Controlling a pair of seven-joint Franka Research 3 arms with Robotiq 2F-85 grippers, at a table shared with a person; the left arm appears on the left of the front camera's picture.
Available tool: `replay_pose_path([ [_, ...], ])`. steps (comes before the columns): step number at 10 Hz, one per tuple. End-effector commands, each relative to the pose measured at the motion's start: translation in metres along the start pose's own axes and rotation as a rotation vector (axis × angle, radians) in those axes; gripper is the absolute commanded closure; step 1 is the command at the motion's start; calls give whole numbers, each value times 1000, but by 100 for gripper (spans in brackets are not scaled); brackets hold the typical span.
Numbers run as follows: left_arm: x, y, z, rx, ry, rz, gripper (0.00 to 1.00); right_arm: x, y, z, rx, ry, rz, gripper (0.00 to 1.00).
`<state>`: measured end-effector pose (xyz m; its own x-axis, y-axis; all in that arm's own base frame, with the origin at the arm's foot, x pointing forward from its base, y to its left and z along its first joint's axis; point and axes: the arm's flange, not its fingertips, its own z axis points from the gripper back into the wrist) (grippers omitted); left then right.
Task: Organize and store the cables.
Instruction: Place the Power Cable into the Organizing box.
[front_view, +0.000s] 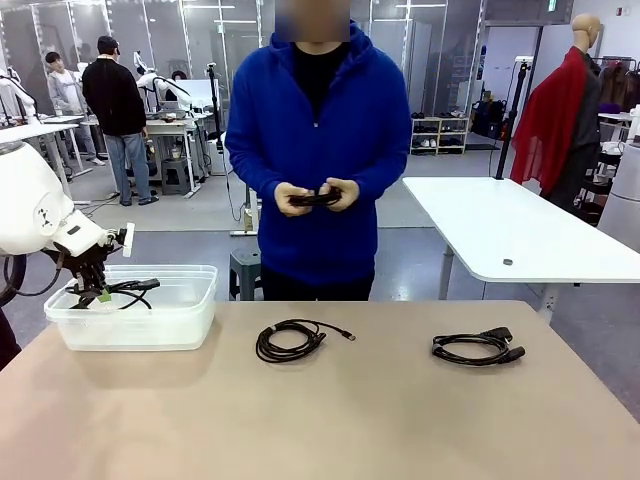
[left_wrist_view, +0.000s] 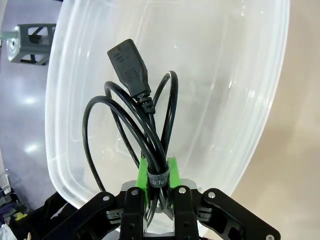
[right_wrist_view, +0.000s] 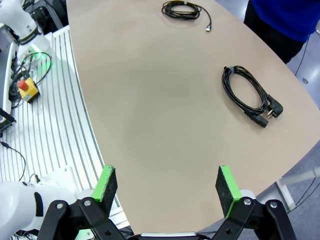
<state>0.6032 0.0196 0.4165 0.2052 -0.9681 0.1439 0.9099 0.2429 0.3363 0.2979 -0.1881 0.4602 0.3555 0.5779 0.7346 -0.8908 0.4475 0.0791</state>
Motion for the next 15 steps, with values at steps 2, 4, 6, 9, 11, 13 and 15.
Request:
replay_pose_path([
  [2,0,6,8,-10,-25,2,52,-1,1,-1,-6,-22,17,0],
  [4,0,5,8,0,-20,17,38,-1,1,-1,-6,-22,17,0],
  [6,1,5,8,-1,-15,18,23,-1,1,-1,-6,-22,17,0],
  [9,-2,3,10,1,-18,22,10,-1,1,-1,-6,-22,17,0],
  [11,-8,2,14,8,-24,44,0,-1,1,-1,-6,-22,17,0],
  [13,-14,0,17,-21,-84,93,0,-1,1,-1,-6,-22,17,0],
  [15,-6,4,9,15,-5,32,0,-1,1,-1,-6,-22,17,0],
])
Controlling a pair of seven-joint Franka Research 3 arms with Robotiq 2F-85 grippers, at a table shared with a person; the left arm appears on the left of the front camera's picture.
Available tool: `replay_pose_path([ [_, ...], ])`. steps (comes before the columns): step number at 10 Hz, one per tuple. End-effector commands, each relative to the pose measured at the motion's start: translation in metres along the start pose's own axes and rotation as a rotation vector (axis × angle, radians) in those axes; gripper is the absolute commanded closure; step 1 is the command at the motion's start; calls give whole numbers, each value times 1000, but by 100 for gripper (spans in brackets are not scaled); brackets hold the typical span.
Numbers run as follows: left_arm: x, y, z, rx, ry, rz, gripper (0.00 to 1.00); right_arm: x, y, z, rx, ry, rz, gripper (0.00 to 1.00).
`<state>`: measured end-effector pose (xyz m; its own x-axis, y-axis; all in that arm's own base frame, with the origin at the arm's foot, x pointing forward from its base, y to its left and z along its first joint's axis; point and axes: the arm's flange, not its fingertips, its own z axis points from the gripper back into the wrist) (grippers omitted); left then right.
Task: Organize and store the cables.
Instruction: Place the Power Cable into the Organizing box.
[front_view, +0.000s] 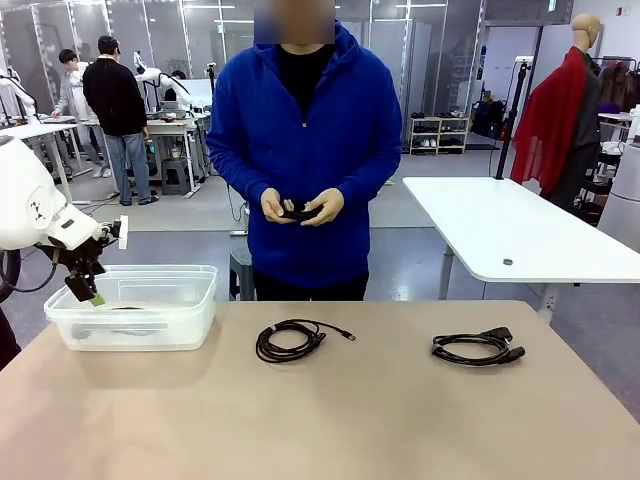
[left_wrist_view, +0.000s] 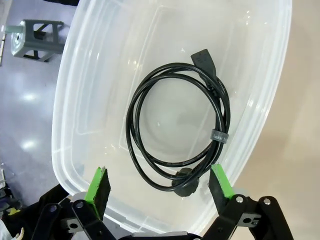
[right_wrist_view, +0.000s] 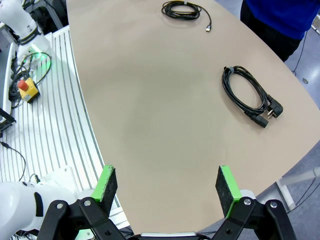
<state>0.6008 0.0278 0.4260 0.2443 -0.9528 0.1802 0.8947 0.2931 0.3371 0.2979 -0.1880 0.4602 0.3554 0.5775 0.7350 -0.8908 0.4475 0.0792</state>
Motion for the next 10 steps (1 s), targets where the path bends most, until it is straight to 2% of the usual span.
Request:
replay_pose_path([
  [1,1,1,-1,5,15,-19,0,-1,1,-1,-6,-22,17,0],
  [10,1,1,-1,5,15,-19,0,-1,1,-1,-6,-22,17,0],
])
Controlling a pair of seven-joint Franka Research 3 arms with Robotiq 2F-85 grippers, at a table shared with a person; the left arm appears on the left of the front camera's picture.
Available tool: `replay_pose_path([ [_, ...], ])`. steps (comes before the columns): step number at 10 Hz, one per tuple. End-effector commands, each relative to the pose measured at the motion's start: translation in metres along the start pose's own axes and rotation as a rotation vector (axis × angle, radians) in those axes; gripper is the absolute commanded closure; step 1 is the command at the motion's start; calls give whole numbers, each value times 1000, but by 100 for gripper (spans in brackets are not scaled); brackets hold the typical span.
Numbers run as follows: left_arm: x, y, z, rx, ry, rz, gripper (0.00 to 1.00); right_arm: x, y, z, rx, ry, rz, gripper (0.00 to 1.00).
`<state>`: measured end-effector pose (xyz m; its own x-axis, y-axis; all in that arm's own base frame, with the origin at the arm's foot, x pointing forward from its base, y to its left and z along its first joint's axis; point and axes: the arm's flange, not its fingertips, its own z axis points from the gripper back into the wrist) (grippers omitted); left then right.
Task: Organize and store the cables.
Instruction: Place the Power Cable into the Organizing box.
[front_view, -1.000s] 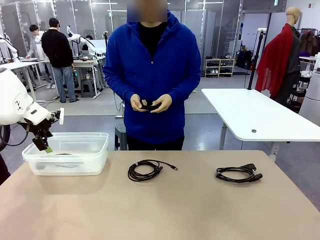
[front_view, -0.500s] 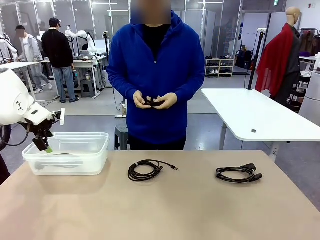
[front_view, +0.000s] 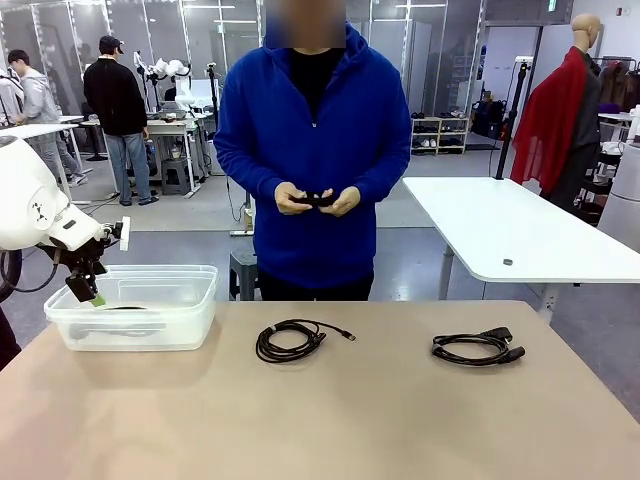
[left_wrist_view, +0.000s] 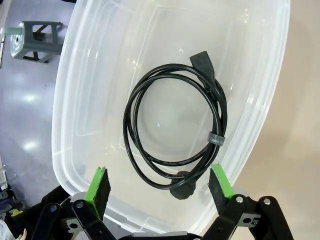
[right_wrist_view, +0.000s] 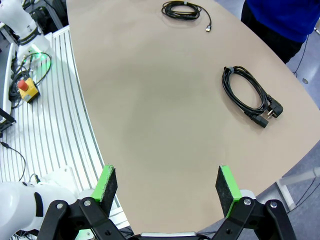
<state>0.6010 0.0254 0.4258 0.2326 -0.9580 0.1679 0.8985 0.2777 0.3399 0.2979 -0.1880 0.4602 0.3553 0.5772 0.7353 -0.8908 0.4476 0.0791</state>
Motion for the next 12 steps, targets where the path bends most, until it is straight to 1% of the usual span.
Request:
replay_pose_path([
  [1,-2,1,-1,5,7,-3,0,-1,1,-1,-6,-21,17,0],
  [7,0,0,0,0,0,0,0,-1,1,-1,-6,-21,17,0],
  [8,16,-1,26,5,-141,-4,0,-1,1,-1,-6,-21,17,0],
  [9,14,1,51,14,-150,4,0,-1,1,-1,-6,-21,17,0],
  [10,9,0,78,19,-192,27,0,-1,1,-1,-6,-21,17,0],
  [11,2,-6,101,-10,-248,41,0,-1,1,-1,-6,-21,17,0],
  [12,-8,-18,124,-57,-284,51,0,-1,1,-1,-6,-21,17,0],
])
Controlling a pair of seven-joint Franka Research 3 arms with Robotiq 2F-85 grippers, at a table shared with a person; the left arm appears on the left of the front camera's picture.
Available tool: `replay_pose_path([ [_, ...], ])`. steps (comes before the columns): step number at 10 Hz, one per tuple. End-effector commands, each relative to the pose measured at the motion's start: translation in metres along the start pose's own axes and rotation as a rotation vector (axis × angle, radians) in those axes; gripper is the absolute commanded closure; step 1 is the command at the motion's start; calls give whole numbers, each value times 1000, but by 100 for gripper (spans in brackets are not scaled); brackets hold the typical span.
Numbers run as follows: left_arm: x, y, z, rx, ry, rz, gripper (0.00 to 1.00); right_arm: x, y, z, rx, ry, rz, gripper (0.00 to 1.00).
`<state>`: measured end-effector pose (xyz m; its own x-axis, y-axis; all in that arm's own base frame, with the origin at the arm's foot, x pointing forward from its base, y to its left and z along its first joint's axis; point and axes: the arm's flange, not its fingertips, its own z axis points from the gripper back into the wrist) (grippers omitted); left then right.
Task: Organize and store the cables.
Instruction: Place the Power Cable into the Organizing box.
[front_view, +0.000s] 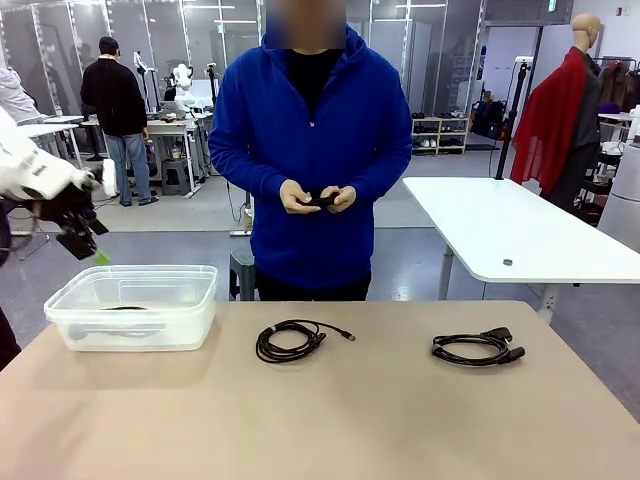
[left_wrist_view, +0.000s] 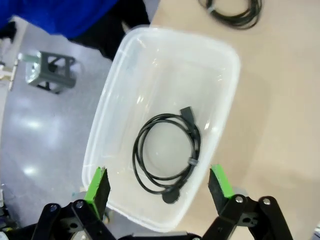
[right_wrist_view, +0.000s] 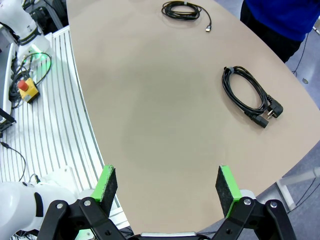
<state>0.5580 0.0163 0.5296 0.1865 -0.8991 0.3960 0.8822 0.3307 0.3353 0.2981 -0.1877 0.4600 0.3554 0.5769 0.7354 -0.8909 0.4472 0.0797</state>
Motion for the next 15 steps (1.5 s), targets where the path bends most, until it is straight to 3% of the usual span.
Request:
replay_pose_path([
  [1,-25,-21,36,-88,-100,10,0,-1,1,-1,-7,-21,17,0],
  [6,-51,-62,115,-55,-235,75,0,-1,1,-1,-7,-21,17,0],
  [9,-68,-91,141,-69,-304,141,0,-1,1,-1,-7,-21,17,0],
  [12,-89,-100,158,-84,-389,172,0,-1,1,-1,-7,-21,17,0],
  [15,-106,-106,166,-49,-408,198,0,-1,1,-1,-7,-21,17,0],
])
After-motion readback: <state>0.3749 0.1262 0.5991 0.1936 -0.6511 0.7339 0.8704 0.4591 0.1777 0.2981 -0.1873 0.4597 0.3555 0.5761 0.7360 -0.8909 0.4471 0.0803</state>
